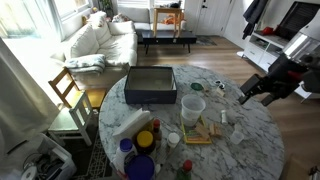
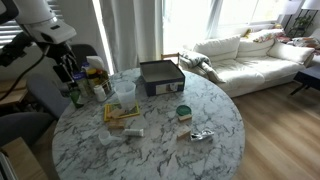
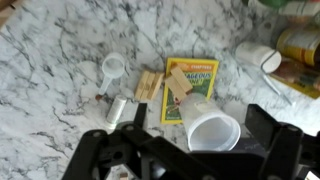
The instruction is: Put the bottle into the jar
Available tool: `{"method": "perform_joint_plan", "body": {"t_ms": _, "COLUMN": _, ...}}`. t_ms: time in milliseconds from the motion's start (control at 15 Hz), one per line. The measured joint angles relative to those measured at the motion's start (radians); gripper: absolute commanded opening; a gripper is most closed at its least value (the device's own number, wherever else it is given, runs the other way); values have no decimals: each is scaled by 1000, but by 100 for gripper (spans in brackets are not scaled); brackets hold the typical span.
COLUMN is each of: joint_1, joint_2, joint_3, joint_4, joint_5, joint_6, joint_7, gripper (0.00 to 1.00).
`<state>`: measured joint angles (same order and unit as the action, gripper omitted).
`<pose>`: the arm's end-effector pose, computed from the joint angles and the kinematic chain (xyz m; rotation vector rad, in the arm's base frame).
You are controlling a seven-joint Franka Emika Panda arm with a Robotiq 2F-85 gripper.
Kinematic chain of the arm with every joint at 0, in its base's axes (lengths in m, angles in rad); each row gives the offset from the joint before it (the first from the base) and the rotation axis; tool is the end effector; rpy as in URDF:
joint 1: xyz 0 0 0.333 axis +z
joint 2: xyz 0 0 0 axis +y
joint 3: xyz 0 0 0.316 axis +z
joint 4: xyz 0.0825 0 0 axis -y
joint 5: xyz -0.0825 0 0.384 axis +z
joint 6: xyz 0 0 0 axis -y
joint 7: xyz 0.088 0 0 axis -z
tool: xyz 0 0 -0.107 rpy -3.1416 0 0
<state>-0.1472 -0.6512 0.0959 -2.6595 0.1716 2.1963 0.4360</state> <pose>0.3638 -0.0126 0.4568 -2.8789 0.8731 -0.2538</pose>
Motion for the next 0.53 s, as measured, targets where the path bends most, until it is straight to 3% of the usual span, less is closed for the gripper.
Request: {"method": "perform_joint_plan", "body": {"t_ms": 533, "joint_1": -4, "joint_2": 17, "joint_3": -2, "joint_4": 9, "joint_5": -1, "joint_6": 22, "joint_7": 15, "gripper": 100}}
